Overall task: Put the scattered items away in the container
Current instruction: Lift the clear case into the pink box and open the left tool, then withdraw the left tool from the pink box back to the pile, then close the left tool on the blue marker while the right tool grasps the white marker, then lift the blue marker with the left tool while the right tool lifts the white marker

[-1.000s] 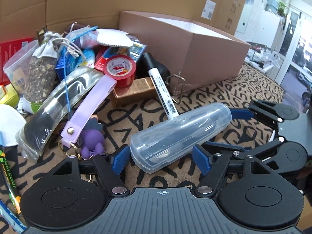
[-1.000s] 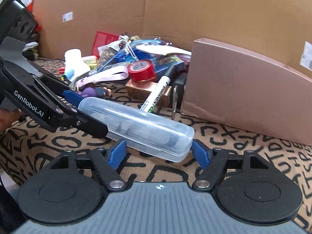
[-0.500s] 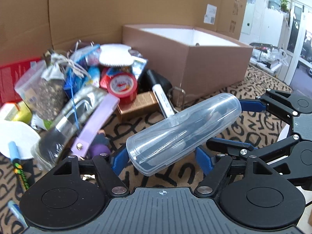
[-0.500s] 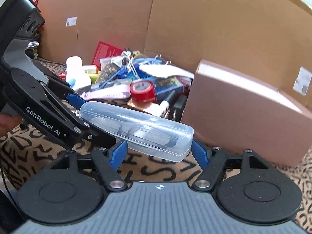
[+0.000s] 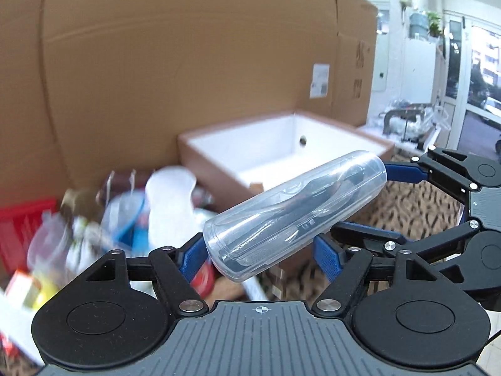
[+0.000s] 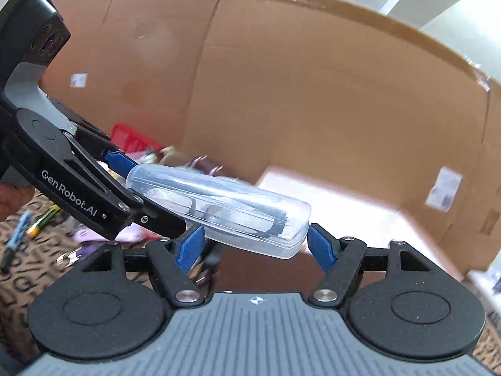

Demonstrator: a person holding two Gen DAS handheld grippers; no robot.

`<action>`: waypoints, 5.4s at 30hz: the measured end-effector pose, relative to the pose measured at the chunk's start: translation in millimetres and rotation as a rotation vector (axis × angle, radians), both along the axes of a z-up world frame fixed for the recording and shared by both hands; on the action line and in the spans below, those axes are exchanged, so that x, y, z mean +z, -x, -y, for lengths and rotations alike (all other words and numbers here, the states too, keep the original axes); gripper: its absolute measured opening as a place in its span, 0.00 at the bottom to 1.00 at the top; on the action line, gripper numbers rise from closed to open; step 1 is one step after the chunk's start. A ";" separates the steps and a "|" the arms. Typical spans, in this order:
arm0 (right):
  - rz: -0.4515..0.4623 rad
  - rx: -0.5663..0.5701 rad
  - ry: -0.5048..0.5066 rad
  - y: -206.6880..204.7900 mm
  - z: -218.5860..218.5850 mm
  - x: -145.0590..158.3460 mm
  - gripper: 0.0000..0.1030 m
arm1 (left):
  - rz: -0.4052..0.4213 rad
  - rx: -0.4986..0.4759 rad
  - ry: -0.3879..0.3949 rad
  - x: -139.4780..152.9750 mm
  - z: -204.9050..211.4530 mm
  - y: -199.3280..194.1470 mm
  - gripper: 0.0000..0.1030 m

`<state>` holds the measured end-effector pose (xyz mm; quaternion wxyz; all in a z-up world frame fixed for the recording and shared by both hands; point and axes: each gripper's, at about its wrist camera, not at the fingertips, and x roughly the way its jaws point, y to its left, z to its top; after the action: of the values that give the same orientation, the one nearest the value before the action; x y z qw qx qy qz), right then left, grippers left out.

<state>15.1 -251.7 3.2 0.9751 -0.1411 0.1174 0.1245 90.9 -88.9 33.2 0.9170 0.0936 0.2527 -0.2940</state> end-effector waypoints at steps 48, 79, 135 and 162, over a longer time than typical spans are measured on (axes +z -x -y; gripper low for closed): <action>0.003 -0.242 -0.035 -59.0 61.9 -11.3 0.97 | -0.031 0.020 0.054 16.4 51.1 -67.5 1.00; -0.346 -0.010 -0.329 12.4 -54.3 -75.2 0.98 | -0.158 0.518 0.023 -85.6 -159.7 93.4 1.00; -0.457 -0.036 -0.162 40.3 -68.6 -83.1 0.31 | -0.217 0.388 -0.067 -106.3 -133.9 77.6 0.53; -0.448 -0.098 -0.127 19.9 -66.4 -95.1 0.24 | -0.273 0.332 -0.084 -103.4 -132.6 76.8 0.31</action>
<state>-4.8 -185.3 -91.9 0.9365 -0.0424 0.3294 0.1126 14.1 43.7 -70.2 0.9054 0.0479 0.3986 -0.1383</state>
